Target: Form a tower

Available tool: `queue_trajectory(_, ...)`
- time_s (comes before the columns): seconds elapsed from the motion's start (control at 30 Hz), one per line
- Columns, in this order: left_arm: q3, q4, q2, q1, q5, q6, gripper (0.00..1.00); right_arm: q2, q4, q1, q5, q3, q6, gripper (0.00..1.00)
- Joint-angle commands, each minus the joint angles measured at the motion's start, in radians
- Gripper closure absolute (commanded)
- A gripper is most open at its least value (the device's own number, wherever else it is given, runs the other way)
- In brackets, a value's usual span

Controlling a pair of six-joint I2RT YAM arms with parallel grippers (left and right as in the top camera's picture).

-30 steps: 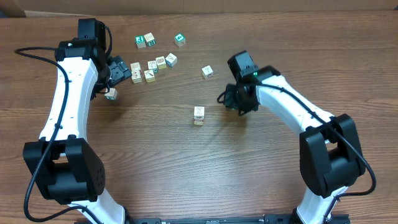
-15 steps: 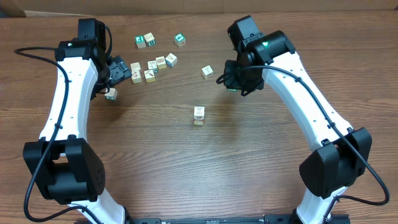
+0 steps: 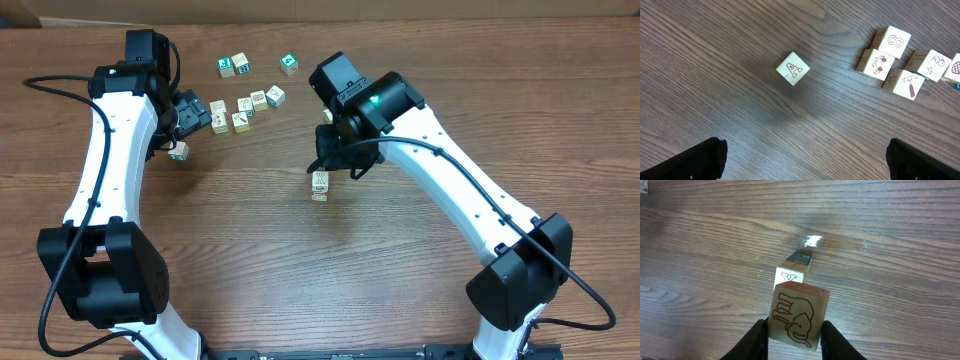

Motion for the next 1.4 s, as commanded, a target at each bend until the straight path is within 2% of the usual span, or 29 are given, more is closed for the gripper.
queue_trajectory(0.0,0.013,0.000,-0.016,0.000,0.001,0.013,0.01,0.000,0.021,0.018,0.005,0.011,0.003,0.70)
queue_trajectory(0.2,0.013,0.000,-0.016,0.000,0.002,0.013,0.00,0.003,0.043,0.039,0.005,-0.010,0.084,0.70)
queue_trajectory(0.8,0.013,0.000,-0.016,0.000,0.001,0.013,0.00,0.004,0.065,0.051,0.006,-0.016,0.084,0.70)
queue_trajectory(0.97,0.013,0.000,-0.016,0.000,0.001,0.013,0.01,0.004,0.060,0.050,0.120,-0.022,0.083,0.69)
queue_trajectory(1.1,0.013,0.000,-0.016,0.000,0.001,0.013,0.01,0.004,0.064,0.024,0.221,-0.022,0.083,0.70)
queue_trajectory(1.37,0.013,0.000,-0.016,0.000,0.001,0.013,0.00,0.024,0.067,-0.080,0.176,-0.023,0.083,0.71)
